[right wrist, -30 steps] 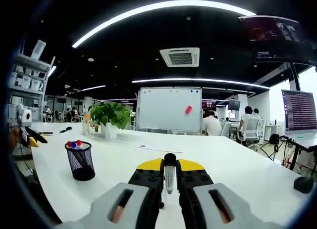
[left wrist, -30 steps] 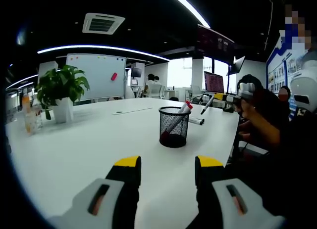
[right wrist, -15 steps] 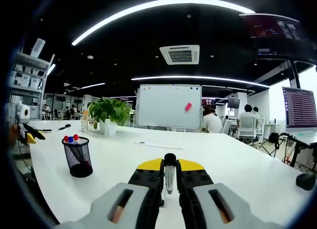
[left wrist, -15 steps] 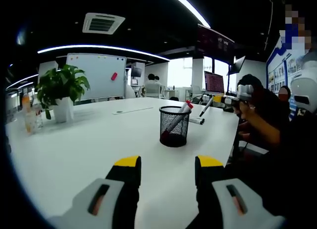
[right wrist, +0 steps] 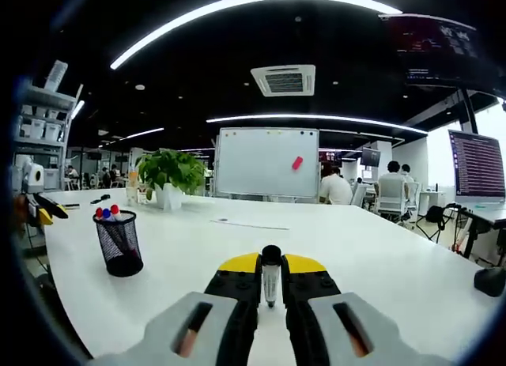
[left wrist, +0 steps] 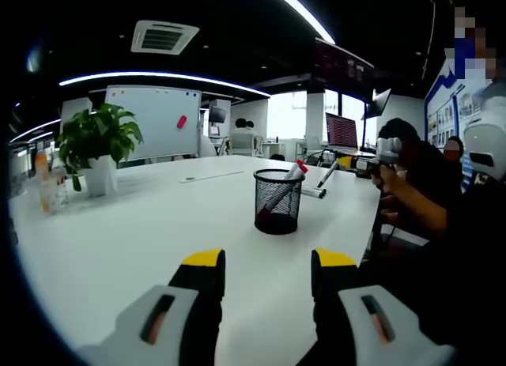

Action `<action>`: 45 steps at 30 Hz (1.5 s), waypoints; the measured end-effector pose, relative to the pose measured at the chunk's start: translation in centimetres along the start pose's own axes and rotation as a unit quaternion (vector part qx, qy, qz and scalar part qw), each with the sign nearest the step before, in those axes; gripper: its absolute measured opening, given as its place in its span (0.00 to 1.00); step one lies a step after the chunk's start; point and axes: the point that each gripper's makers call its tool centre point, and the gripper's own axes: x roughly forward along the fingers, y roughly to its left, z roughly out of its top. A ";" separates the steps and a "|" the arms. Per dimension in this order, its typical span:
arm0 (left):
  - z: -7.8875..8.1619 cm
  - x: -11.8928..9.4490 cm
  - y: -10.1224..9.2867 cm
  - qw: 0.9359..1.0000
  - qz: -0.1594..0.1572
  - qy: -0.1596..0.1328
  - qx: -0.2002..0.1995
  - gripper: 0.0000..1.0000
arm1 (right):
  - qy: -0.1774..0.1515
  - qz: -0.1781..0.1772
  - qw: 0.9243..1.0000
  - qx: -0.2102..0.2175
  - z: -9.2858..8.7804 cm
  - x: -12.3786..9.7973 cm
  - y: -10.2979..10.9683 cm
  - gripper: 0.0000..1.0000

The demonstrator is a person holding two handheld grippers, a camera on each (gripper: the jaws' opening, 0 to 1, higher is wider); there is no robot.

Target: Pick up the whiteboard markers from the pen holder and place them facing the whiteboard neatly

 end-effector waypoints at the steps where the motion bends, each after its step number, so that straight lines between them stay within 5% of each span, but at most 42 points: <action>1: 0.0 0.0 0.0 1.000 0.000 0.000 0.000 0.45 | 0.004 -0.004 1.000 -0.001 -0.2 0.1 -0.2 0.13; 21: -0.3 0.1 0.1 1.000 -0.001 0.003 -0.001 0.45 | 0.062 -0.023 0.998 0.001 -3.0 1.3 -0.1 0.13; 33: -0.1 0.1 -0.1 1.000 -0.002 0.002 -0.001 0.45 | 0.097 -0.010 0.995 -0.008 -2.4 3.0 -0.6 0.13; 45: -0.4 0.2 -0.2 1.000 -0.003 0.004 -0.001 0.45 | 0.166 -0.004 0.985 -0.037 -5.1 3.8 0.0 0.13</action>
